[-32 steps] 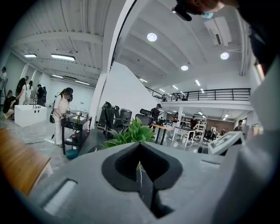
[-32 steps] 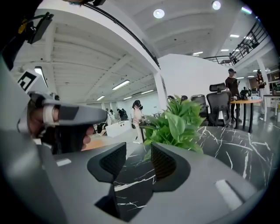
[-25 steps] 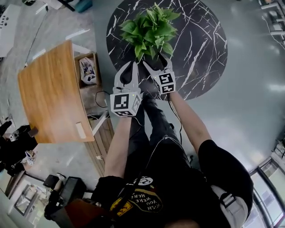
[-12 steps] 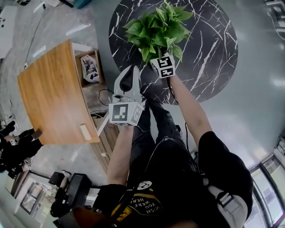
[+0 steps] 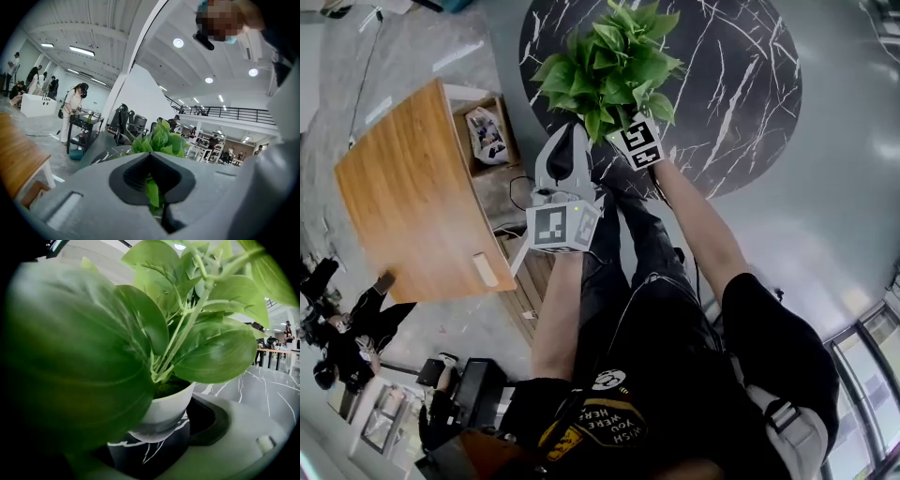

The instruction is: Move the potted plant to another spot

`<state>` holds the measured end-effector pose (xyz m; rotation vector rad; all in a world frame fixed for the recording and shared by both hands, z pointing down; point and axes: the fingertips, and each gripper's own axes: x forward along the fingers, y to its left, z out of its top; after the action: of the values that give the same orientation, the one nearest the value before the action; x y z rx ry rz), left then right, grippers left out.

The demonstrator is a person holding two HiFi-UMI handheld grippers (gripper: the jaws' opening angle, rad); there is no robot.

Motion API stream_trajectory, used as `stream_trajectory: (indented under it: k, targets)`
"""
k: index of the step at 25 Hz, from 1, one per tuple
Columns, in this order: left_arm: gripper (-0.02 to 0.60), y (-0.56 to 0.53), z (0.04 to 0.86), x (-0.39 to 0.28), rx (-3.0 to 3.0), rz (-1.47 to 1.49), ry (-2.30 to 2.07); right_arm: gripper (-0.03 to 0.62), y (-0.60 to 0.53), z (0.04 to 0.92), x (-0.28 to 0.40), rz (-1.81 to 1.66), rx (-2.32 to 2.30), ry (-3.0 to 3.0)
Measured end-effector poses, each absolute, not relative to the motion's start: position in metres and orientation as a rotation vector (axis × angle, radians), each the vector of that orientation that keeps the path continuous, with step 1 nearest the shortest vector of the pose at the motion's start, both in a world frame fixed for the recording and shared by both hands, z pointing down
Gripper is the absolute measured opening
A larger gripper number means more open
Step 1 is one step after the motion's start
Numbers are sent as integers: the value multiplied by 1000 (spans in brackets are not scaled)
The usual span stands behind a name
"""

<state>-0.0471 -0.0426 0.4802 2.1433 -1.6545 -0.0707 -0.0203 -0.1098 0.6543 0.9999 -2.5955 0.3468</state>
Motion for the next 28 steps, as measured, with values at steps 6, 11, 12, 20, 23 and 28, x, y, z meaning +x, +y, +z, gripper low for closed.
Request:
stream_trajectory:
  k: [6,11,12,20,23,28]
  targets:
    - [3,-19,486,-49,2120,-54,-1692,492,-28,651,10,322,974,-2587]
    - [3,-4,484,-37,2142,-74,-1652,492,19,654,79,369,1122,-2498]
    - [3,-4,485,-32,2151,-68,-1640,492,25,654,94,383,1157,-2479]
    - [3,-26,489,34,2273,-36,-1487,492,37,656,253,500,1535,-2233]
    - [3,-32,489,60,2306,-29,-1430,492,21,655,312,507,1683,-2153]
    - [3,-45,493,81,2329,1,-1389,492,-35,655,388,527,1860,-2051]
